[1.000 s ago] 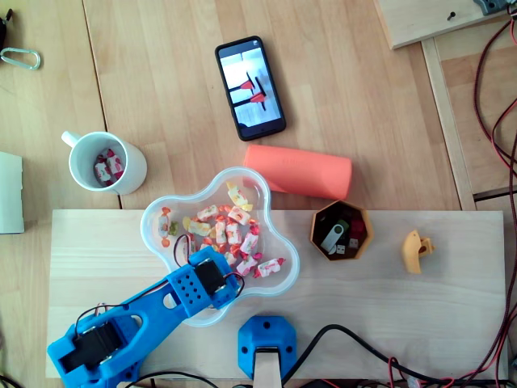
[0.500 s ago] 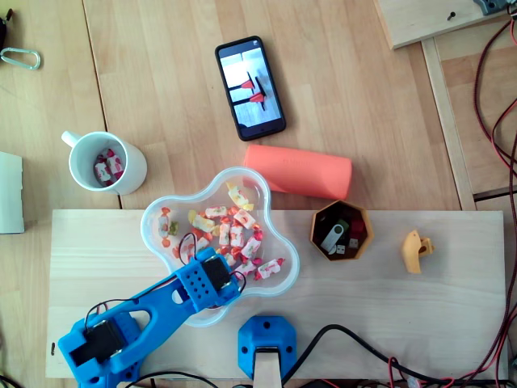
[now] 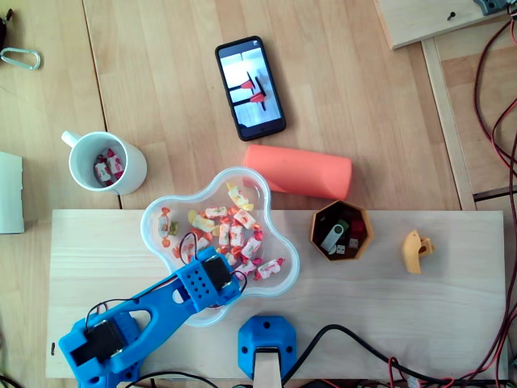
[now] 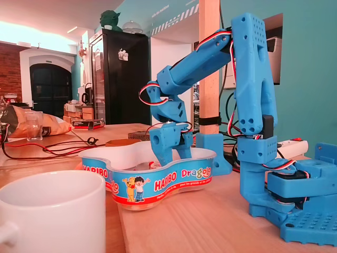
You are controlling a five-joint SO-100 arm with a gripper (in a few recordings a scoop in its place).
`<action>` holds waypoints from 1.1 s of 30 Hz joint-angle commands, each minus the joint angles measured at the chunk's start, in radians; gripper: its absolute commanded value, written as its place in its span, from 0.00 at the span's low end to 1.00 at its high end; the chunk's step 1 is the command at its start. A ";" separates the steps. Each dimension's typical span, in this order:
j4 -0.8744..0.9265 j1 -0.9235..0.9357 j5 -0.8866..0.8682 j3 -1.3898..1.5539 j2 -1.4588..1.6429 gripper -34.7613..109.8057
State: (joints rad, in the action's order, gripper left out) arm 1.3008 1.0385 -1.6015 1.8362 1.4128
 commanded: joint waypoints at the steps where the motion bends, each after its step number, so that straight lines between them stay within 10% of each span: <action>1: 0.005 0.017 -0.017 -0.006 0.014 0.40; 33: 0.021 0.069 0.000 -0.141 0.155 0.22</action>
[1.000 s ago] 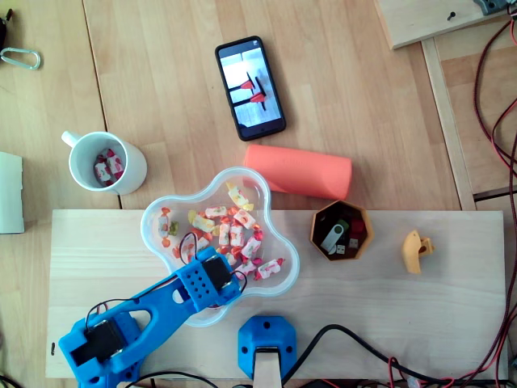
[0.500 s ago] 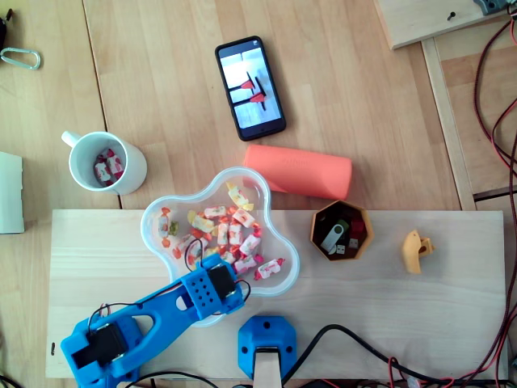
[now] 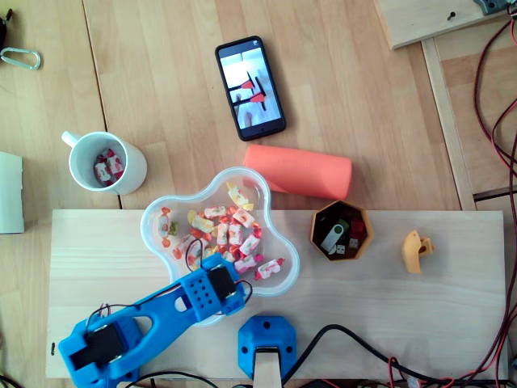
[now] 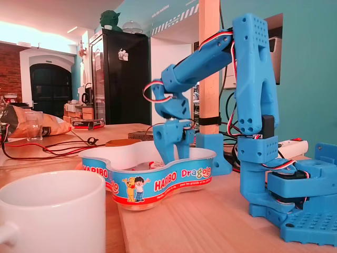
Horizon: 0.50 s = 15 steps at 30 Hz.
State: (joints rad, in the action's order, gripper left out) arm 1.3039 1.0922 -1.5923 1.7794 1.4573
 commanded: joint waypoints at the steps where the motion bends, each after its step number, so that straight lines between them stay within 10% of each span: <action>1: 0.018 0.014 -0.009 -0.106 0.130 0.22; 15: 0.011 -0.219 -0.009 -0.360 0.262 0.22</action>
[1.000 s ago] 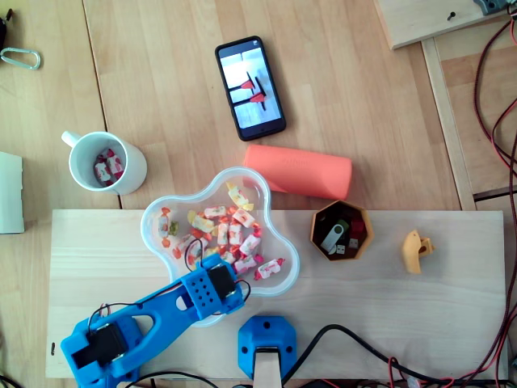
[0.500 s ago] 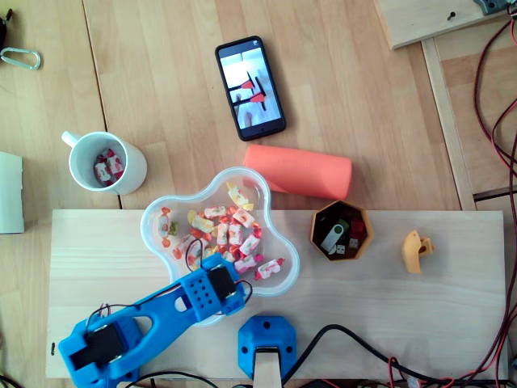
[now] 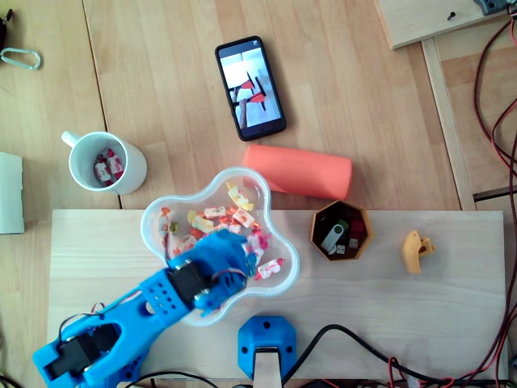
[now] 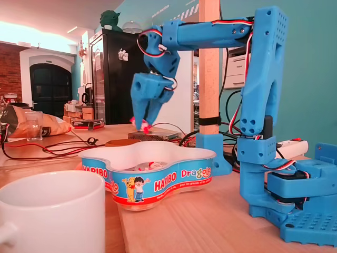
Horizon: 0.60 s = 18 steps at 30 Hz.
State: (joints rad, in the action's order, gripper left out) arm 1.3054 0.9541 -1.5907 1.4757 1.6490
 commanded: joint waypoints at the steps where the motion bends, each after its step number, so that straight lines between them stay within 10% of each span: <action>1: 0.011 -0.123 -0.011 -0.061 0.071 0.22; 18: 0.000 -0.713 -0.032 -0.072 0.081 0.22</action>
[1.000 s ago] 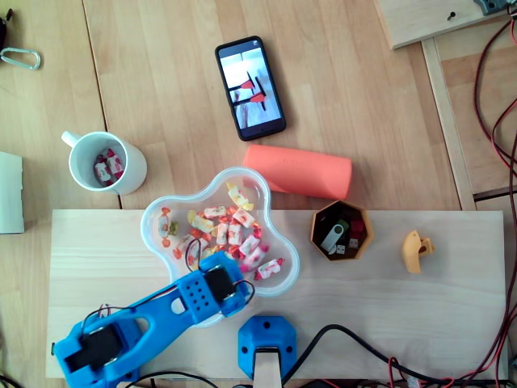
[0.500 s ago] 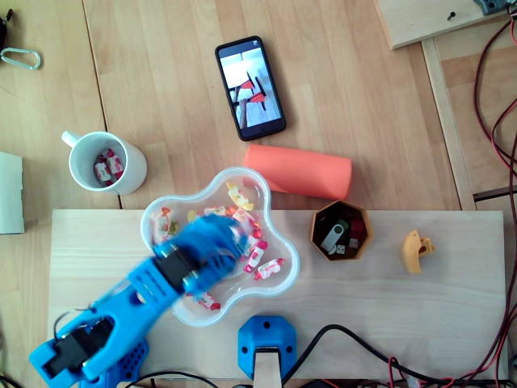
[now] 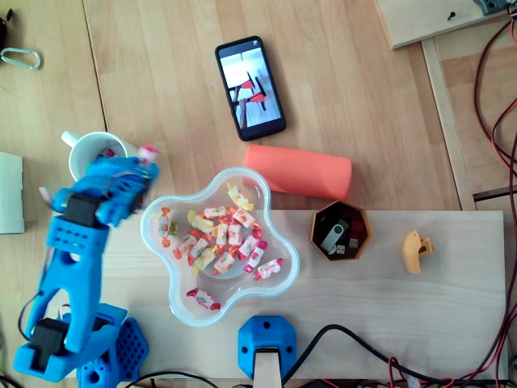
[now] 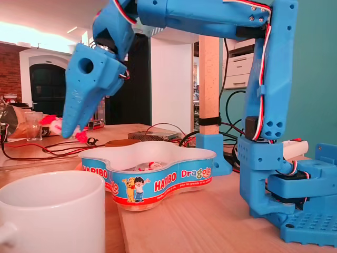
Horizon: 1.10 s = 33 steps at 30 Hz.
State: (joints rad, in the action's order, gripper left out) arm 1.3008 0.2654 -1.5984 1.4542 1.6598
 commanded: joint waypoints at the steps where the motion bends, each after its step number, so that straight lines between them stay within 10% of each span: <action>1: 0.005 -0.038 -0.031 -0.051 0.069 0.22; 33: 0.003 -0.298 -0.337 -0.048 -0.009 0.22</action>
State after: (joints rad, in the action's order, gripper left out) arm 1.3008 -0.0215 -1.9159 1.4542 1.6245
